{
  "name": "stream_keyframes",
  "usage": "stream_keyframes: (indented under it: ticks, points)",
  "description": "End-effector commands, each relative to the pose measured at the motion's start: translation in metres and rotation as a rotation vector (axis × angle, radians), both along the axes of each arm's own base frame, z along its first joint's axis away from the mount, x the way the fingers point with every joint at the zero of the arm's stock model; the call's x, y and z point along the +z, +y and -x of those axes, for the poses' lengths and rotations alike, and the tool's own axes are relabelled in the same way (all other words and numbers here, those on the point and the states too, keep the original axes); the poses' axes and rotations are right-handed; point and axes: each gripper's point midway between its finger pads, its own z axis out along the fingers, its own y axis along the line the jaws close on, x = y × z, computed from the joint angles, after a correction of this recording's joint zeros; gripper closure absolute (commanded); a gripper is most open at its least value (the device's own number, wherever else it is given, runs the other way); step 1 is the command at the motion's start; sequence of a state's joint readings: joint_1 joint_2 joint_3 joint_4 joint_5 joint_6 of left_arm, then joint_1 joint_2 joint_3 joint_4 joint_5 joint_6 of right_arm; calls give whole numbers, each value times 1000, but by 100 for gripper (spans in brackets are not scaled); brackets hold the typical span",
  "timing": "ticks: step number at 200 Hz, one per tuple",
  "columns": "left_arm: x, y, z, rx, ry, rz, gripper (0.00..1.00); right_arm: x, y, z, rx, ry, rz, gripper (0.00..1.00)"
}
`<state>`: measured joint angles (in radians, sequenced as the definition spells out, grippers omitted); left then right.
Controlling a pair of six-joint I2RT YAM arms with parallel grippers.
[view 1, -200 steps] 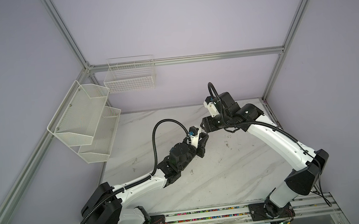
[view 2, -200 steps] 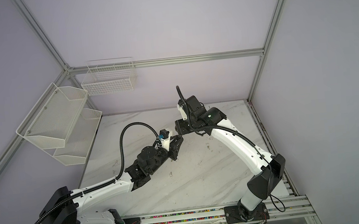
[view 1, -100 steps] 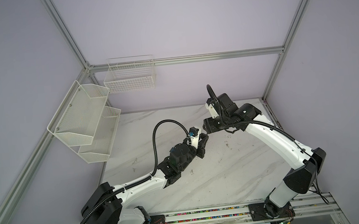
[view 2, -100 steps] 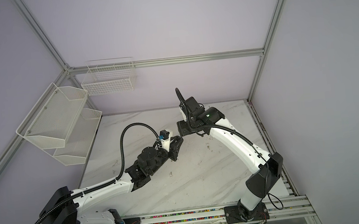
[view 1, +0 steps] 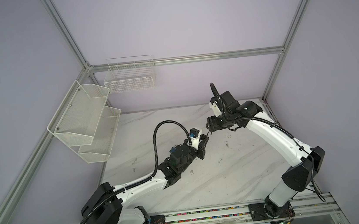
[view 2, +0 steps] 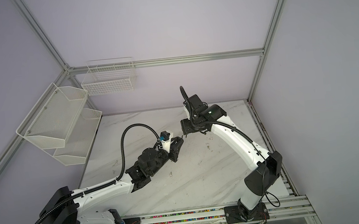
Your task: Unlock with the key
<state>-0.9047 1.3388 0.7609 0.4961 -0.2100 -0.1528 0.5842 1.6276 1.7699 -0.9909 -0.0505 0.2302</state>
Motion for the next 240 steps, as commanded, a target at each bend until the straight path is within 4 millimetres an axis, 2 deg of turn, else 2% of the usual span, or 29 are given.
stream_keyframes:
  ticks: [1, 47, 72, 112, 127, 161, 185, 210, 240]
  points:
    - [17, 7, 2, 19, -65, 57, 100, 2, -9, 18, 23, 34, -8, 33]
    - [18, 6, 1, 20, -64, 65, 100, 6, -1, 33, 91, 46, -77, 33]
    - [19, 6, 1, 20, -65, 66, 100, 4, -9, 34, 62, 39, -50, 34]
    - [18, 1, 4, -13, -68, 60, 100, 32, -19, 26, 13, -46, -47, 33]
    - [20, -1, 5, -25, -71, 61, 100, 42, -12, 23, 35, -68, -78, 32]
    - [25, -4, 5, -35, -84, 60, 100, 34, 7, 19, 92, -30, -122, 32]
    - [29, -4, 6, -37, -94, 62, 100, 26, 10, 18, 103, -12, -116, 32]
    - [33, -4, 7, -41, -102, 67, 100, 18, 6, 19, 93, 8, -101, 32]
    - [35, -4, 6, -35, -106, 73, 100, 19, -4, 21, 79, 23, -129, 31]
